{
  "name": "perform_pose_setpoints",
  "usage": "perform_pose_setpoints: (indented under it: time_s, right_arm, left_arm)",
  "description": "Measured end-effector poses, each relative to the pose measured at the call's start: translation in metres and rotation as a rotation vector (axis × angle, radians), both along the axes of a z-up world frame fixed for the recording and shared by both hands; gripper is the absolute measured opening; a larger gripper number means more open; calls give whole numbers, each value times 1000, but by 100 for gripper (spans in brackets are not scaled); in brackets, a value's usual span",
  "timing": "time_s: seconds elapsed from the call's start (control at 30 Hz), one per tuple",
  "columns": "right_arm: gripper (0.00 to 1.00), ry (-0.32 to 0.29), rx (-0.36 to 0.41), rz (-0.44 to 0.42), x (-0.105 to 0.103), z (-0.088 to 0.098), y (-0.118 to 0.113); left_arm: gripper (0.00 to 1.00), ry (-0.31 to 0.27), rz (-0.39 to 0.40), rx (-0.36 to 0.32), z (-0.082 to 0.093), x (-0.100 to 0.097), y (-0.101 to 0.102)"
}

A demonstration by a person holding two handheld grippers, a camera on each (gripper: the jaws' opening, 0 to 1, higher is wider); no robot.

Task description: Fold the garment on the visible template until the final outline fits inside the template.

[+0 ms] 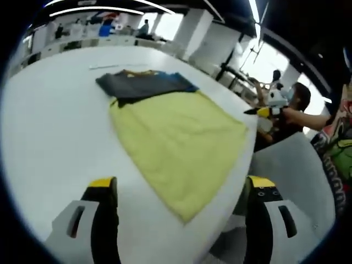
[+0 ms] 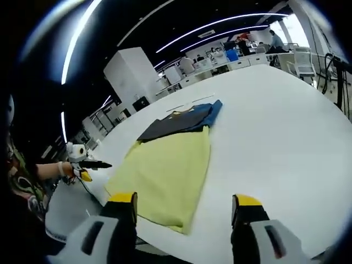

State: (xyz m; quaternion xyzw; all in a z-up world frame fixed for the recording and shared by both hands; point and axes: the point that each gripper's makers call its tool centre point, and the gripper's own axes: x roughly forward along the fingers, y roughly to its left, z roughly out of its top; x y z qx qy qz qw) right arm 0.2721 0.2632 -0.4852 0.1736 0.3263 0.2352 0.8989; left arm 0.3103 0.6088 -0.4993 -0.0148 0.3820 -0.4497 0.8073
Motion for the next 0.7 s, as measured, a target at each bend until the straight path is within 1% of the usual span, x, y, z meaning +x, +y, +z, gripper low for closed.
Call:
perform_pose_setpoints:
  time_s: [0.13,0.23,0.27,0.37,0.43,0.47,0.5,0.53,0.57,0.63,0.7]
  right_arm:
    - [62,10,1,16,-5,-1,1]
    - [54,34,4,30,-10,-5,2]
    - [51,50,2,33,-12,-8,2]
    - [49,63,-6,37,-15,-13,2]
    - [44,77,-9,45,-18,-16,2]
    - [41,84,-6,46,-19,-17,3]
    - [40,91,1,46,-20,-18,3]
    - [39,93,5,44,-20,-19,4]
    - [36,103,11,43,-22,-21,4]
    - [32,124,13,46,-24,-24,5]
    - [32,132,13,48,-25,-28,5]
  left_arm:
    - [84,13,-3,9,-2,-4,2]
    - [75,62,4,-11,-4,-11,2]
    - [73,69,11,-8,-6,-12,3]
    - [68,78,10,2,-9,-15,4]
    - [64,106,31,-8,-10,-17,6]
    - [61,118,39,-22,-10,-18,6]
    - [56,144,49,-34,-9,-21,6]
    - [51,154,52,-36,-10,-21,7]
    - [48,160,53,-36,-11,-23,7]
    - [46,166,52,-38,-12,-24,7]
    - [45,177,59,-35,-13,-26,8]
